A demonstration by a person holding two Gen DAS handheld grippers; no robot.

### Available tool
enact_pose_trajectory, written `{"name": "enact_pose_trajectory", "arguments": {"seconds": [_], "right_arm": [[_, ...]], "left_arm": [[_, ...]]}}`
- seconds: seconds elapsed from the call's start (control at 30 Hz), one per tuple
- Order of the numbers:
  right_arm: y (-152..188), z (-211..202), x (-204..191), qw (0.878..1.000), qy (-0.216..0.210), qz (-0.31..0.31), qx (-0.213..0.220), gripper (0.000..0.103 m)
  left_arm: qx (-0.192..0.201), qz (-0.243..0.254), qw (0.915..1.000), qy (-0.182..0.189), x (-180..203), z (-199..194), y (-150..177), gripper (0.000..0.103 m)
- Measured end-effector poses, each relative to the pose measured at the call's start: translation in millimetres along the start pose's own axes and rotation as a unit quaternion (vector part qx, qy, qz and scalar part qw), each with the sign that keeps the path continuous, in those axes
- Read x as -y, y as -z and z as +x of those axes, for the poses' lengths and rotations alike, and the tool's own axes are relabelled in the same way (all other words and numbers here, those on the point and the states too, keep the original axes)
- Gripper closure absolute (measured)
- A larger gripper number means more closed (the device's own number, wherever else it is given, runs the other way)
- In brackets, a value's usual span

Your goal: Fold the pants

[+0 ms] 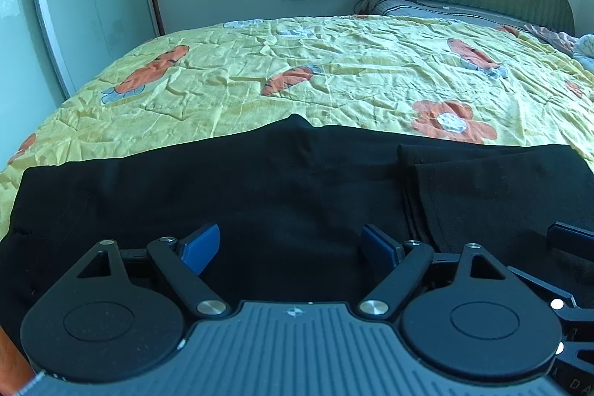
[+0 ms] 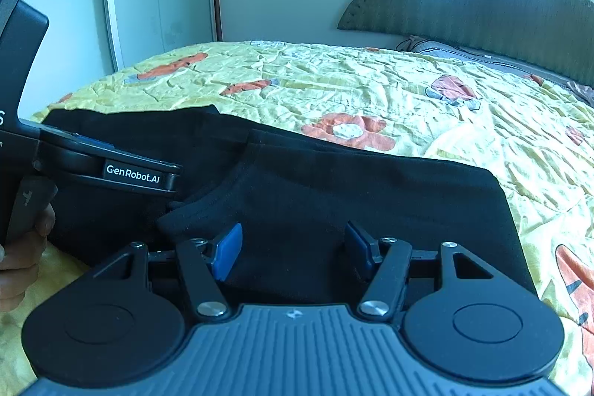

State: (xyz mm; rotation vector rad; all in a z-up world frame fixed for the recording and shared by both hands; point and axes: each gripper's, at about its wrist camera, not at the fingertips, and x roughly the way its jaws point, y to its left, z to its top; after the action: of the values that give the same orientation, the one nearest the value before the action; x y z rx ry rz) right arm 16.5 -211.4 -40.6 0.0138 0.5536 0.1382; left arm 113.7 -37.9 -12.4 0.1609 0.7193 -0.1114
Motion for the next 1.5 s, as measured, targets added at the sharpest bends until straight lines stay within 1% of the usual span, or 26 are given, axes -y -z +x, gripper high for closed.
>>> {"name": "enact_pose_trajectory", "arguments": {"seconds": [0.07,0.23,0.3,0.37,0.4,0.47,0.5,0.53,0.57,0.6,0.63,0.67,0.7,0.73,0.8,0.83,0.87,0.93,1.0,1.07,1.17,1.27,1.43,1.5], "right_arm": [[-1,-3,0,1.000,-0.008,0.004,0.006,0.043],[-4,-9,-7,1.000,-0.018,-0.009,0.015,0.043],[-5,-17,-11,0.999,-0.042,-0.018,0.026,0.043],[-6,-27,-18,0.996,-0.074,-0.042,0.038,0.043],[-6,-31,-23,0.994,-0.082,-0.063,0.038,0.044],[-4,-34,-34,0.990,-0.082,-0.107,0.032,0.044],[-2,-33,-39,0.989,-0.079,-0.121,0.028,0.046],[-1,-30,-43,0.988,-0.074,-0.133,0.023,0.053],[0,-27,-44,0.988,-0.071,-0.135,0.016,0.055],[0,-25,-43,0.989,-0.076,-0.124,0.012,0.055],[-2,-25,-39,0.990,-0.092,-0.102,0.015,0.055],[-4,-27,-33,0.991,-0.112,-0.075,0.022,0.055],[-8,-29,-28,0.991,-0.119,-0.051,0.030,0.055],[-11,-30,-23,0.993,-0.110,-0.035,0.036,0.055],[-16,-25,-17,0.997,-0.064,-0.026,0.040,0.055],[-17,-20,-15,0.998,-0.046,-0.025,0.035,0.054],[-17,-13,-13,0.999,-0.037,-0.023,0.024,0.054],[-14,0,-11,0.999,-0.039,-0.014,-0.002,0.054],[-8,5,-13,0.999,-0.046,-0.012,-0.013,0.054],[-5,6,-19,0.999,-0.034,-0.032,-0.008,0.054],[-4,7,-24,0.998,-0.023,-0.052,-0.007,0.051],[-1,9,-19,0.999,-0.025,-0.041,-0.007,0.048],[0,10,-20,0.999,-0.025,-0.033,-0.003,0.047],[0,5,-20,0.999,-0.024,-0.029,0.008,0.047]], "left_arm": [[-0.001,-0.004,1.0000,0.004,-2,-2,-1,0.024],[0.001,-0.012,0.9999,0.002,-7,-6,-5,0.029],[0.002,-0.010,0.9999,-0.002,-8,-7,-5,0.030],[0.001,-0.012,0.9999,-0.003,-11,-8,-4,0.031],[0.001,-0.015,0.9999,-0.003,-12,-9,-3,0.032],[0.000,-0.019,0.9998,0.002,-14,-10,-4,0.033],[0.000,-0.019,0.9998,0.005,-14,-11,-3,0.033],[0.001,-0.015,0.9998,0.009,-12,-12,-4,0.033],[0.003,-0.009,0.9999,0.011,-10,-13,-3,0.033],[0.007,-0.002,0.9999,0.010,-8,-15,-3,0.033],[0.010,0.006,0.9999,0.008,-5,-16,-2,0.032],[0.012,0.012,0.9999,0.004,-4,-16,-1,0.032],[0.010,0.013,0.9999,0.002,-4,-15,-1,0.032],[0.006,0.011,0.9999,0.002,-4,-14,0,0.032],[-0.005,-0.001,1.0000,0.008,-8,-10,0,0.032],[-0.008,-0.007,0.9999,0.011,-9,-9,1,0.032],[-0.011,-0.010,0.9998,0.013,-11,-8,1,0.031],[-0.011,-0.008,0.9998,0.010,-11,-8,3,0.030],[-0.011,-0.004,0.9999,0.007,-11,-8,4,0.029],[-0.012,-0.005,0.9999,0.006,-12,-8,5,0.027],[-0.012,-0.005,0.9999,0.004,-11,-7,6,0.027],[-0.010,-0.004,0.9999,0.002,-11,-8,7,0.026],[-0.007,-0.005,1.0000,-0.001,-11,-7,9,0.024],[-0.005,-0.004,1.0000,-0.001,-11,-8,10,0.024]]}}
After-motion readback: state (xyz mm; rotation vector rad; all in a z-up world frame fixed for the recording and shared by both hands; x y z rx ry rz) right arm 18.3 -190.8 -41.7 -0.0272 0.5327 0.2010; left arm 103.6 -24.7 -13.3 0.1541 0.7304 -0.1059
